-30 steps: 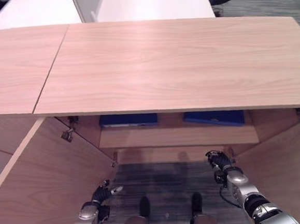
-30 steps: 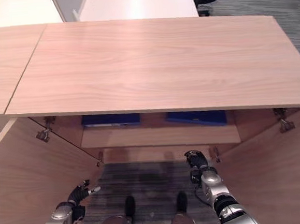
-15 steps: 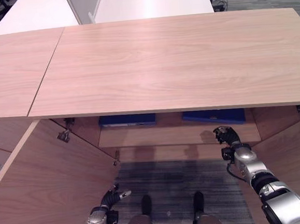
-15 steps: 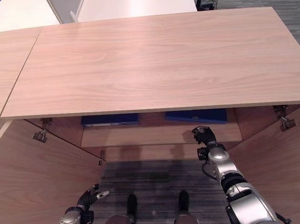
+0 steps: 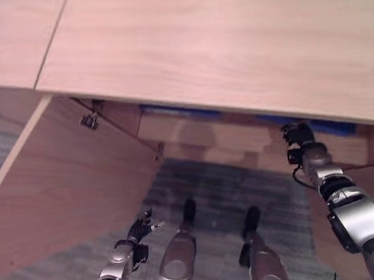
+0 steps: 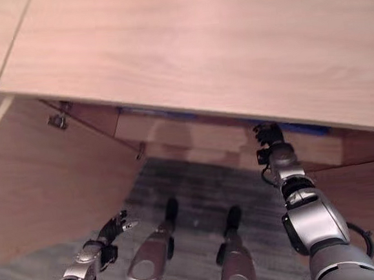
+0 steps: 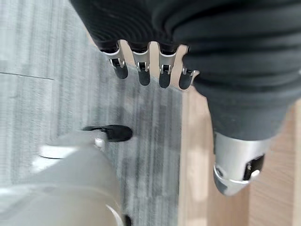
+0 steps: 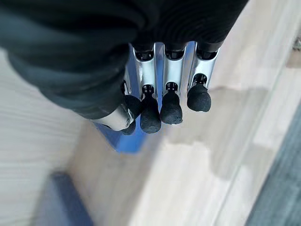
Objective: Put the empty folder in the office cabinet
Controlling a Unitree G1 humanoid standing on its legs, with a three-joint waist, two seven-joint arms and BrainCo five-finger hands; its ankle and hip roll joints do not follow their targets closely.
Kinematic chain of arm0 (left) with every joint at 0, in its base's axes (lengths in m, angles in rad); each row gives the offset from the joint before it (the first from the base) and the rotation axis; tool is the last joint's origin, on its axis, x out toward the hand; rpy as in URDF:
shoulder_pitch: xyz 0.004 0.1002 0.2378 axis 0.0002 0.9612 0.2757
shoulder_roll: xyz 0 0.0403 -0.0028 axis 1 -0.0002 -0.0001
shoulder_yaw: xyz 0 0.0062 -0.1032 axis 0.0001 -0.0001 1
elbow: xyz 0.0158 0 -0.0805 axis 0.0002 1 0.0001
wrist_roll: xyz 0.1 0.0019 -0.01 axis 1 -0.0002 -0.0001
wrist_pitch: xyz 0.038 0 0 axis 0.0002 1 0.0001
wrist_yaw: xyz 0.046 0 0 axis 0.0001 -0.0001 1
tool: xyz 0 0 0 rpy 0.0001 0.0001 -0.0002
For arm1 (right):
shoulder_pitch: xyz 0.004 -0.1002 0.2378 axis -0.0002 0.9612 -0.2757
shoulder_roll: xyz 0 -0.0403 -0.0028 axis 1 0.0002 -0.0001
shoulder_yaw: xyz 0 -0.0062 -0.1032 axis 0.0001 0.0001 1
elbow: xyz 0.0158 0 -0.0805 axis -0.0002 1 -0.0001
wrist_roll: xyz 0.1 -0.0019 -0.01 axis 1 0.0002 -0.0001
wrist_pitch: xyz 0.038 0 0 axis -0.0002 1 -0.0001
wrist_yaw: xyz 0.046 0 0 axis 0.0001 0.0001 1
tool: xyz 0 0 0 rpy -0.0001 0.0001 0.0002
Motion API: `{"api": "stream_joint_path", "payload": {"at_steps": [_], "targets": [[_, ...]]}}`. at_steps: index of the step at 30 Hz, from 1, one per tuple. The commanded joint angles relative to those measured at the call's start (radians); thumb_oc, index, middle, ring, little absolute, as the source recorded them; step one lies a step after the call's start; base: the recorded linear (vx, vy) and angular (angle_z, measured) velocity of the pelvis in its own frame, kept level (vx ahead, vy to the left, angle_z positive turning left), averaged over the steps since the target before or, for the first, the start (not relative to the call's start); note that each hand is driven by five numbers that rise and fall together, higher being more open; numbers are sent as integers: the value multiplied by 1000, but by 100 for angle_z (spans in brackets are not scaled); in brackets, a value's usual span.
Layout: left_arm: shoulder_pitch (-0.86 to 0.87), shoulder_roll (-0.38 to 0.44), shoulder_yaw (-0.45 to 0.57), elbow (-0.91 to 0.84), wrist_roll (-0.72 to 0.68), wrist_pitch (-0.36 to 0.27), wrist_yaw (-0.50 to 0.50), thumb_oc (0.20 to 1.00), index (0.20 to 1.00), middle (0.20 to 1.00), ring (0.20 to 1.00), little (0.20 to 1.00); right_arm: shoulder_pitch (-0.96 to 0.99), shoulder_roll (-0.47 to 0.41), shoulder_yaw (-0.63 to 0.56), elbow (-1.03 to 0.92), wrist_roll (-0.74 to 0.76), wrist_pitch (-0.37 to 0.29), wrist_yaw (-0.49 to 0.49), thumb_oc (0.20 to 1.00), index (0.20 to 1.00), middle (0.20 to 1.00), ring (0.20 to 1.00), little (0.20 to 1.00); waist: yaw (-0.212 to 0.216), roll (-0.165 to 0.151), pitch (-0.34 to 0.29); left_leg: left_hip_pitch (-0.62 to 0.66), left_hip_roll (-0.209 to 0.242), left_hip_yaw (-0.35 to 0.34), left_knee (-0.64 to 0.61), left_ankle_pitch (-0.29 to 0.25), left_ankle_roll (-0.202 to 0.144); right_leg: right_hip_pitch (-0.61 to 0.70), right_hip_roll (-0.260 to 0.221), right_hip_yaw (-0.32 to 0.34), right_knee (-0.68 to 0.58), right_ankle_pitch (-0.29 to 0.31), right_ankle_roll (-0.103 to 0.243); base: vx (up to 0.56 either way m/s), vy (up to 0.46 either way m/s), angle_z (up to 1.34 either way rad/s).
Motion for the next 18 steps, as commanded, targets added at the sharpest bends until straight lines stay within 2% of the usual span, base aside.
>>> {"api": "stream_joint_path", "payload": {"at_steps": [1, 9, 14, 18], "targets": [[72, 28, -24, -116, -51, -45, -1, 1000, 1000, 1000, 1000, 1000, 37, -58, -3, -64, 42, -42, -35, 200, 200, 200, 200, 200, 12, 4, -78, -46, 24, -48, 16, 7, -33, 15, -53, 31, 222, -169, 74, -52, -32, 12], [60, 41, -51, -190, -66, -55, 13, 1000, 1000, 1000, 1000, 1000, 12, -131, -29, -3, 40, -52, -69, 200, 200, 200, 200, 200, 37, 65, -9, -145, 2, -80, 91, 0, -42, -74, -70, 13, 321, -209, 67, -45, -21, 17], [50, 45, -67, -205, -73, -58, 11, 1000, 1000, 1000, 1000, 1000, -23, -165, -24, 18, 43, -54, -81, 200, 200, 200, 200, 200, 38, 82, 19, -182, 0, -78, 111, -1, -44, -121, -75, 14, 358, -222, 66, -27, -9, 4], [45, 59, -82, -230, -77, -61, 2, 1000, 1000, 1000, 1000, 1000, -86, -243, -18, 40, 51, -56, -93, 200, 200, 200, 200, 200, 41, 99, 41, -221, -11, -81, 130, -6, -48, -165, -87, 11, 403, -244, 67, -11, -20, 4]]}}
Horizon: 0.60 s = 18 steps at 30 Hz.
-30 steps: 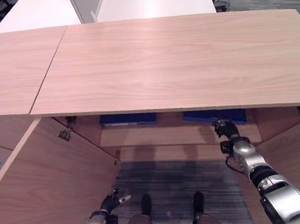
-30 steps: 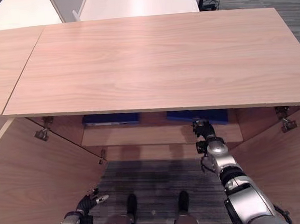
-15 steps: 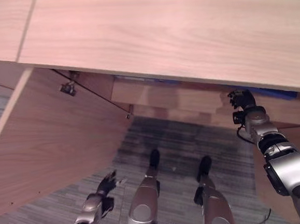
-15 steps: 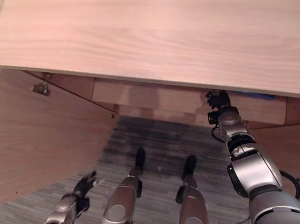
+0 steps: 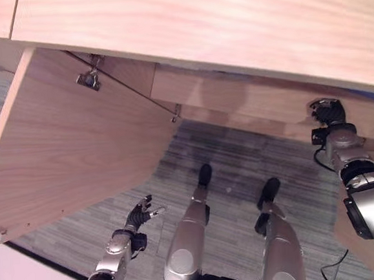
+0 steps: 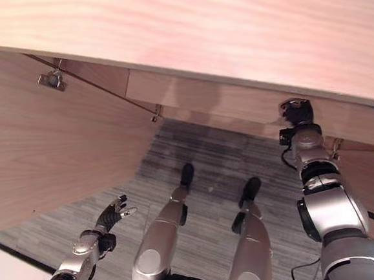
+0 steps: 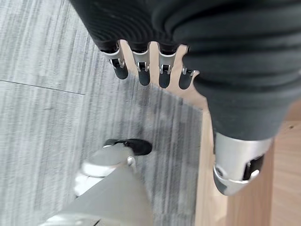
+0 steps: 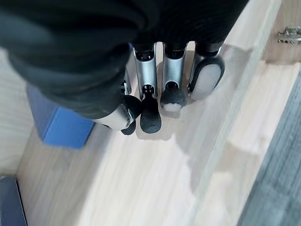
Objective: Put the empty folder in the office cabinet
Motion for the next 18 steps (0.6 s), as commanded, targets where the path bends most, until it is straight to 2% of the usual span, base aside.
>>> {"api": "stream_joint_path", "payload": {"at_steps": [1, 9, 18], "targets": [[32, 35, -30, -22, -25, -23, -6, 1000, 1000, 1000, 1000, 1000, -50, -137, 45, 5, 45, -42, -33, 200, 200, 200, 200, 200, 7, 15, -30, -56, 13, -22, 35, -8, -43, 35, -38, 46, 153, -142, 84, -4, -20, 7], [39, 79, -48, -36, -18, -24, -25, 1000, 1000, 1000, 1000, 1000, -240, -286, 144, 82, 35, -24, -30, 200, 200, 200, 200, 200, 13, 21, -34, -66, 4, -20, 33, -8, -42, 12, -48, 44, 172, -149, 82, 10, -7, 4], [42, 111, -47, -49, -36, -20, -38, 1000, 1000, 1000, 1000, 1000, -407, -374, 225, 131, 67, -8, -27, 200, 200, 200, 200, 200, 19, 14, -51, -66, -3, -22, 38, -15, -42, 16, -52, 40, 179, -154, 81, 10, -12, 3]]}}
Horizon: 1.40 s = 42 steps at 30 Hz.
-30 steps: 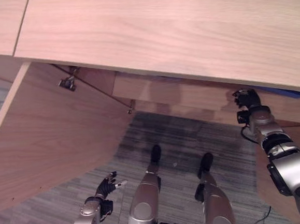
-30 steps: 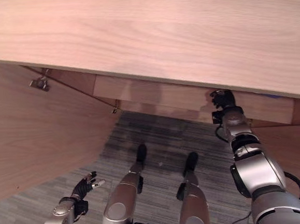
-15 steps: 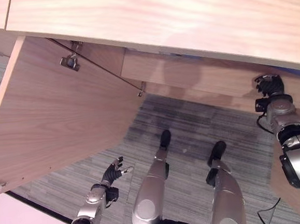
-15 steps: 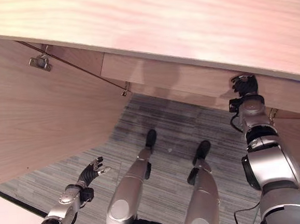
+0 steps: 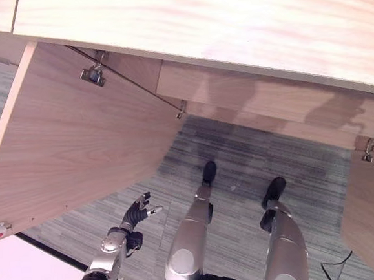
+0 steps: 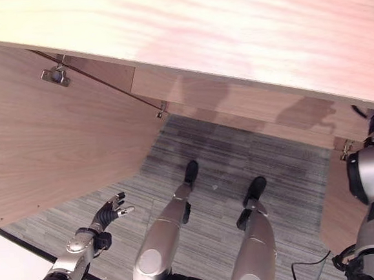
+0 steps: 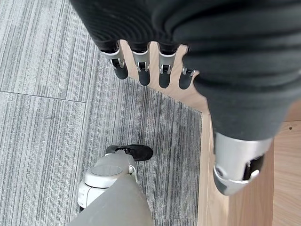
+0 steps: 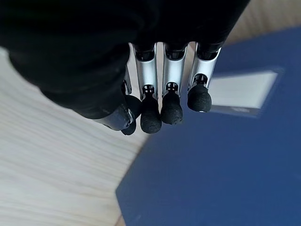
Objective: Put the empty folder in the office cabinet
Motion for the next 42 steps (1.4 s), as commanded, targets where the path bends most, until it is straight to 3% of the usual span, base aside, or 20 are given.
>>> {"api": "stream_joint_path", "payload": {"at_steps": [1, 11, 16, 20, 23, 31, 42], "targets": [[39, 62, -46, -9, -34, -16, -12, 1000, 1000, 1000, 1000, 1000, -25, -72, 97, -42, 69, -24, -13, 200, 200, 200, 200, 200, 11, 8, -48, -58, 23, -6, 38, -19, -42, 38, -27, 47, 129, -133, 83, 0, 0, 0], [31, 76, -35, 7, -30, -17, -15, 1000, 1000, 1000, 1000, 1000, -69, -58, 123, -65, 85, -27, -7, 200, 200, 200, 200, 200, 16, 3, -57, -43, 18, -8, 17, -11, -40, 54, -30, 42, 102, -121, 88, 0, 0, 0], [36, 46, -3, 37, -23, -18, 1, 1000, 1000, 1000, 1000, 1000, 93, 26, -19, -274, 171, -88, -33, 200, 200, 200, 200, 200, -3, -5, -53, -30, 22, -3, -13, -1, -39, 69, -26, 44, 74, -110, 91, 0, 6, 0], [51, 1, 48, 57, -10, -23, 20, 1000, 1000, 1000, 1000, 1000, 362, 112, -178, -617, 75, -156, -106, 200, 200, 200, 200, 200, -27, -22, -48, -13, 27, -5, -46, 7, -35, 84, -22, 45, 47, -100, 95, 0, 0, 0], [47, -23, 65, 71, -2, -28, 27, 1000, 1000, 1000, 1000, 1000, 509, 180, -282, -688, 28, -172, -128, 200, 200, 200, 200, 200, -35, -24, -53, -4, 28, -15, -77, 23, -32, 95, -21, 37, 21, -84, 99, 7, -3, -1], [42, -29, 63, 64, -11, -30, 34, 1000, 1000, 1000, 1000, 1000, 557, 287, -266, -531, 25, -131, -92, 200, 200, 200, 200, 200, -41, -12, -48, 20, 34, -8, -116, 37, -29, 94, -19, 51, 11, -76, 100, -3, 6, -3], [42, -13, 26, 53, -21, -29, 27, 1000, 1000, 1000, 1000, 1000, 464, 250, -213, -267, 93, -91, -38, 200, 200, 200, 200, 200, -36, 9, -24, 21, 29, 0, -111, 35, -27, 73, -24, 68, 36, -89, 101, -12, 4, -2]]}}
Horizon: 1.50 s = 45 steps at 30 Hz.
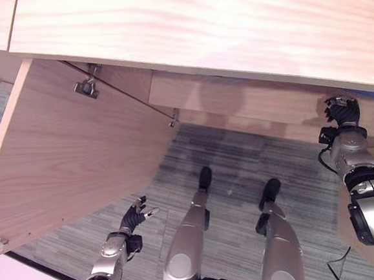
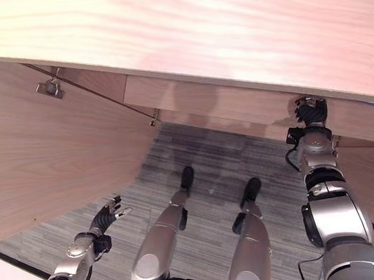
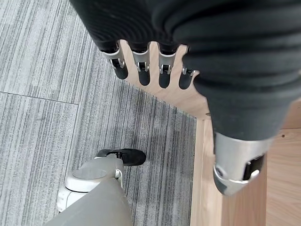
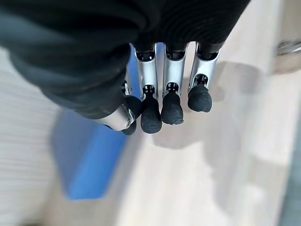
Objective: Put the empty folder in the office cabinet
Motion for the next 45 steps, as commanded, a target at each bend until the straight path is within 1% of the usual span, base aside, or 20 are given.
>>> {"api": "stream_joint_path", "payload": {"at_steps": [1, 6, 9, 10, 11, 13, 14, 18, 23, 26, 31, 37, 40, 42, 45], "targets": [[24, 38, -47, -3, -21, -24, 2, 1000, 1000, 1000, 1000, 1000, -35, -100, 33, -25, 63, -18, 7, 200, 200, 200, 200, 200, 30, 27, 7, -1, 27, -11, -68, 22, -40, 36, -34, 64, 128, -130, 89, 0, 0, 0], [30, 54, -66, -19, -22, -25, -3, 1000, 1000, 1000, 1000, 1000, -76, -154, 46, 41, 75, -7, 10, 200, 200, 200, 200, 200, 36, 37, 12, 0, 22, -13, -72, 23, -40, 29, -38, 65, 143, -143, 90, 0, 0, 0], [27, 59, -75, -35, -25, -26, -7, 1000, 1000, 1000, 1000, 1000, -101, -183, 53, 73, 75, 0, 8, 200, 200, 200, 200, 200, 40, 50, 16, -10, 19, -16, -69, 25, -41, 17, -41, 63, 154, -147, 91, 0, 0, 0], [26, 60, -79, -46, -28, -26, -8, 1000, 1000, 1000, 1000, 1000, -111, -195, 55, 85, 79, 2, 7, 200, 200, 200, 200, 200, 43, 55, 17, -15, 17, -17, -68, 26, -41, 11, -42, 64, 159, -149, 91, -33, -12, 0], [23, 65, -88, -61, -34, -26, -10, 1000, 1000, 1000, 1000, 1000, -127, -218, 58, 113, 85, 8, 6, 200, 200, 200, 200, 200, 47, 67, 19, -23, 15, -17, -68, 29, -42, -2, -44, 63, 169, -151, 92, -38, -5, -2], [21, 81, -109, -106, -42, -27, -19, 1000, 1000, 1000, 1000, 1000, -163, -267, 76, 168, 78, 25, 4, 200, 200, 200, 200, 200, 57, 99, 28, -53, 9, -19, -67, 37, -43, -45, -51, 66, 198, -161, 93, -57, 5, -1], [21, 81, -109, -106, -43, -27, -19, 1000, 1000, 1000, 1000, 1000, -164, -268, 77, 169, 78, 25, 4, 200, 200, 200, 200, 200, 58, 99, 27, -54, 8, -19, -66, 37, -43, -47, -51, 67, 199, -161, 93, -44, 10, 3], [21, 96, -121, -142, -47, -27, -27, 1000, 1000, 1000, 1000, 1000, -183, -307, 84, 193, 78, 34, 4, 200, 200, 200, 200, 200, 65, 123, 32, -79, 4, -18, -61, 44, -44, -81, -57, 73, 224, -171, 94, -4, 3, 1], [35, 118, -130, -189, -58, -26, -44, 1000, 1000, 1000, 1000, 1000, -217, -359, 95, 199, 81, 37, 0, 200, 200, 200, 200, 200, 74, 143, 32, -105, -2, -21, -64, 52, -44, -120, -64, 76, 248, -180, 93, -7, 2, 2], [38, 137, -136, -213, -64, -26, -55, 1000, 1000, 1000, 1000, 1000, -246, -390, 122, 214, 68, 44, 3, 200, 200, 200, 200, 200, 78, 158, 35, -118, -4, -23, -76, 63, -44, -145, -68, 80, 260, -184, 94, 0, 0, 0], [37, 150, -139, -251, -86, -28, -55, 1000, 1000, 1000, 1000, 1000, -295, -411, 155, 221, 71, 48, 0, 200, 200, 200, 200, 200, 83, 177, 42, -138, -9, -26, -103, 82, -46, -190, -71, 87, 276, -186, 97, -8, 9, 6], [32, 154, -143, -282, -106, -30, -53, 1000, 1000, 1000, 1000, 1000, -333, -412, 189, 230, 57, 56, -1, 200, 200, 200, 200, 200, 87, 193, 42, -160, -15, -31, -125, 95, -45, -226, -71, 96, 285, -191, 95, 0, 0, 0], [35, 165, -143, -305, -122, -30, -60, 1000, 1000, 1000, 1000, 1000, -372, -437, 209, 230, 63, 59, -5, 200, 200, 200, 200, 200, 90, 204, 42, -163, -22, -35, -142, 104, -46, -243, -74, 101, 293, -192, 94, 0, 0, 0], [34, 168, -144, -308, -122, -28, -63, 1000, 1000, 1000, 1000, 1000, -385, -443, 215, 229, 62, 59, -5, 200, 200, 200, 200, 200, 90, 205, 42, -166, -24, -36, -144, 105, -47, -245, -75, 102, 292, -192, 94, 0, 0, 0], [46, 178, -130, -315, -130, -28, -65, 1000, 1000, 1000, 1000, 1000, -454, -478, 255, 202, 69, 52, -18, 200, 200, 200, 200, 200, 81, 193, 42, -165, -26, -33, -147, 101, -47, -241, -68, 106, 283, -191, 89, 0, 0, 0]]}}
